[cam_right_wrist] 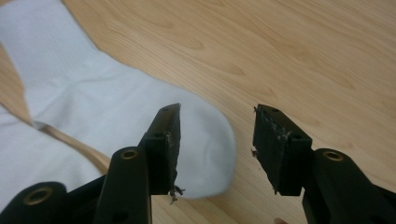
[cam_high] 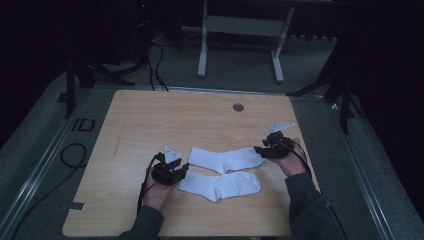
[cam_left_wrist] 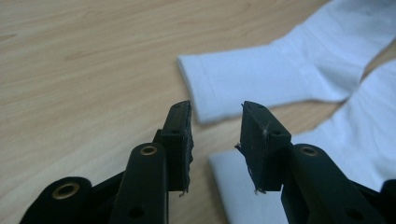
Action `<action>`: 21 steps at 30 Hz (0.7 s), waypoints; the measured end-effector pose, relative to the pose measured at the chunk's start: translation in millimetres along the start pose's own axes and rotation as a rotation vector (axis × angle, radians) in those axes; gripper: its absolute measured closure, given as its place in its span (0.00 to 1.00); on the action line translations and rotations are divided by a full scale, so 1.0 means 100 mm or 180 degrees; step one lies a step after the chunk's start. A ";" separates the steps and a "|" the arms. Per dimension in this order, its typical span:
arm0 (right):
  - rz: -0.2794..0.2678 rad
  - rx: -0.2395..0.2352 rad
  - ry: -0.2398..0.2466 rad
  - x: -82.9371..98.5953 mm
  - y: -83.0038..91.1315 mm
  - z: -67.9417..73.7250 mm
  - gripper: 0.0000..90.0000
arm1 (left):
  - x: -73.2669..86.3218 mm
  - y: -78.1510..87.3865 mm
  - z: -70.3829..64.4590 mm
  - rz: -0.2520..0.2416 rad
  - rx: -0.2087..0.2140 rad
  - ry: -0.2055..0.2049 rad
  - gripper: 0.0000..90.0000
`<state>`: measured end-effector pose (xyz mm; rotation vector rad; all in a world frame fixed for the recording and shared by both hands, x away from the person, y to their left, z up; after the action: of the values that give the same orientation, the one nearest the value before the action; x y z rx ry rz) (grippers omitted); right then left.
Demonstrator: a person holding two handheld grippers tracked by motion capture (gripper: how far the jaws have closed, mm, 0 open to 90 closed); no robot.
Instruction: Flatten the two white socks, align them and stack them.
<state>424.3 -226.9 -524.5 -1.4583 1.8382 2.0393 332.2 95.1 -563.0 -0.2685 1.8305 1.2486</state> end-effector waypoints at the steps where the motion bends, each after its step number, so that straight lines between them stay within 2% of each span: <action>1: -0.0003 -0.0005 0.0018 -0.02 0.00 0.02 0.57 | 0.04 0.02 0.00 0.0003 -0.0004 -0.0006 0.70; 5: -0.0020 -0.0047 0.0082 -0.10 0.00 0.08 0.56 | 0.12 0.07 0.01 0.0012 -0.0004 -0.0014 0.70; 7: -0.0052 -0.0082 0.0133 -0.18 -0.01 0.15 0.56 | 0.19 0.09 0.04 0.0024 -0.0006 0.0023 0.70; 10: -0.0097 -0.0163 0.0194 -0.27 -0.01 0.24 0.56 | 0.23 0.10 0.05 0.0023 -0.0006 0.0069 0.69; 14: -0.0152 -0.0267 0.0241 -0.36 -0.02 0.34 0.56 | 0.25 0.10 0.05 0.0046 -0.0002 0.0069 0.69; 15: -0.0179 -0.0306 0.0322 -0.43 -0.04 0.43 0.56 | 0.26 0.10 0.04 0.0051 -0.0004 0.0062 0.69; 21: -0.0182 -0.0422 0.0579 -0.57 -0.16 0.69 0.57 | 0.28 0.10 0.06 0.0052 -0.0012 0.0098 0.69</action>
<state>424.4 -137.2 -509.7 -1.7630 1.7259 2.1014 313.2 113.1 -578.2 -0.2769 1.8603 1.2656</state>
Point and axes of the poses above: each handheld gripper's, and its own axes: y roughly backward along the jaws, x roughly out of its underside, z roughly to its left, the point moved 5 cm from there along -y, roughly forward along the jaws, and after that the axes turned 6 degrees about x, right-handed, at the moved point
